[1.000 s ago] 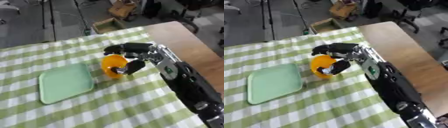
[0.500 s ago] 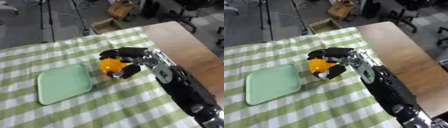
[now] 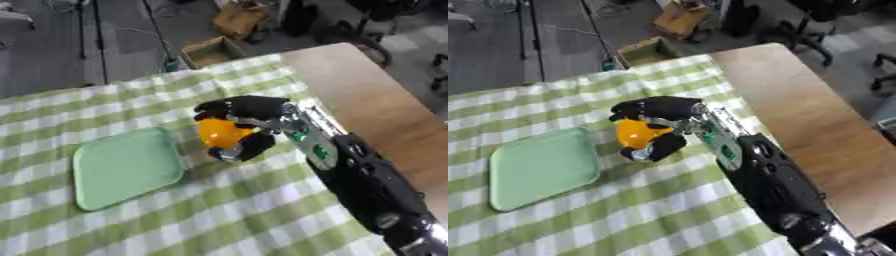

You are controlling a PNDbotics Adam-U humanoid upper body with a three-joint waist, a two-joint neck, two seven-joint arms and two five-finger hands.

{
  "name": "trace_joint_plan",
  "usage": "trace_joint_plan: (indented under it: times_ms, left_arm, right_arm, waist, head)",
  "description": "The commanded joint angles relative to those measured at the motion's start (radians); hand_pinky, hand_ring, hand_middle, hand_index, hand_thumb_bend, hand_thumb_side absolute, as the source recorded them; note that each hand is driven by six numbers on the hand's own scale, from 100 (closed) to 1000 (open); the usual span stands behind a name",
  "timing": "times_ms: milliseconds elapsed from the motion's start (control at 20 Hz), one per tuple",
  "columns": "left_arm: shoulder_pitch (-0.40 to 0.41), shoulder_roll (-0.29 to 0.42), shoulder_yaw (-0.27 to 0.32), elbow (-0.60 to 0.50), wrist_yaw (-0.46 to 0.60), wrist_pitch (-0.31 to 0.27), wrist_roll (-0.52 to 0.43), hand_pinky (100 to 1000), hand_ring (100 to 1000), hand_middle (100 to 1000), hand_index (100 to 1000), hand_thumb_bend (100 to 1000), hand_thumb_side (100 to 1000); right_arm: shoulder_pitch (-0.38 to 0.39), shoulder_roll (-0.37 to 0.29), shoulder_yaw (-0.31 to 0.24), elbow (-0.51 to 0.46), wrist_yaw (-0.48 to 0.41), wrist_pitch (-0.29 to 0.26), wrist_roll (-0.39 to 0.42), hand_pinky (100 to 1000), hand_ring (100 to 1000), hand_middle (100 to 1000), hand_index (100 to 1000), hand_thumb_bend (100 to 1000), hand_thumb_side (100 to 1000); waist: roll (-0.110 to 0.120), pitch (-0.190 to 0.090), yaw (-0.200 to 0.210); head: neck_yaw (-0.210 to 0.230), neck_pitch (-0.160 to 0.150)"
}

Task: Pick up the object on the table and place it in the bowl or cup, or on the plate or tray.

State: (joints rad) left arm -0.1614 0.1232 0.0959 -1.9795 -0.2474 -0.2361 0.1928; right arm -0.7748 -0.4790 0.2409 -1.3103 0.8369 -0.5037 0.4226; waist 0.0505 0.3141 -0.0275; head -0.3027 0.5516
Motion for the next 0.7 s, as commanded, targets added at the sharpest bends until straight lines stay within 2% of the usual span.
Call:
trace_joint_plan:
  times_ms: [50, 100, 350, 700]
  left_arm:
    - [-0.010, 0.022, 0.003, -0.020, 0.000, -0.002, -0.001, 542, 773, 776, 864, 217, 899]
    - [-0.011, 0.021, 0.003, -0.020, 0.001, -0.002, -0.001, 542, 773, 776, 864, 217, 900]
    - [-0.016, 0.019, 0.004, -0.020, -0.001, -0.001, -0.001, 540, 774, 775, 864, 220, 903]
    - [-0.020, 0.018, 0.004, -0.020, -0.003, 0.002, -0.004, 539, 774, 776, 864, 222, 905]
  right_arm:
    - [-0.021, -0.006, -0.005, 0.006, 0.053, -0.007, -0.020, 966, 1000, 1000, 1000, 342, 734]
    - [-0.022, -0.005, -0.006, 0.015, 0.067, -0.006, -0.022, 966, 1000, 1000, 1000, 366, 802]
    - [-0.030, -0.001, -0.015, 0.060, 0.113, 0.000, -0.016, 976, 1000, 1000, 1000, 362, 859]
    - [-0.065, 0.004, -0.031, 0.124, 0.125, 0.015, 0.061, 983, 1000, 1000, 1000, 359, 899]
  waist:
    - [-0.003, -0.033, 0.002]
    - [-0.006, -0.030, 0.003]
    - [-0.016, -0.019, 0.009]
    - [-0.033, -0.012, 0.020]
  head:
    - [-0.001, -0.013]
    - [-0.001, -0.013]
    - [0.002, -0.016]
    - [0.005, -0.015]
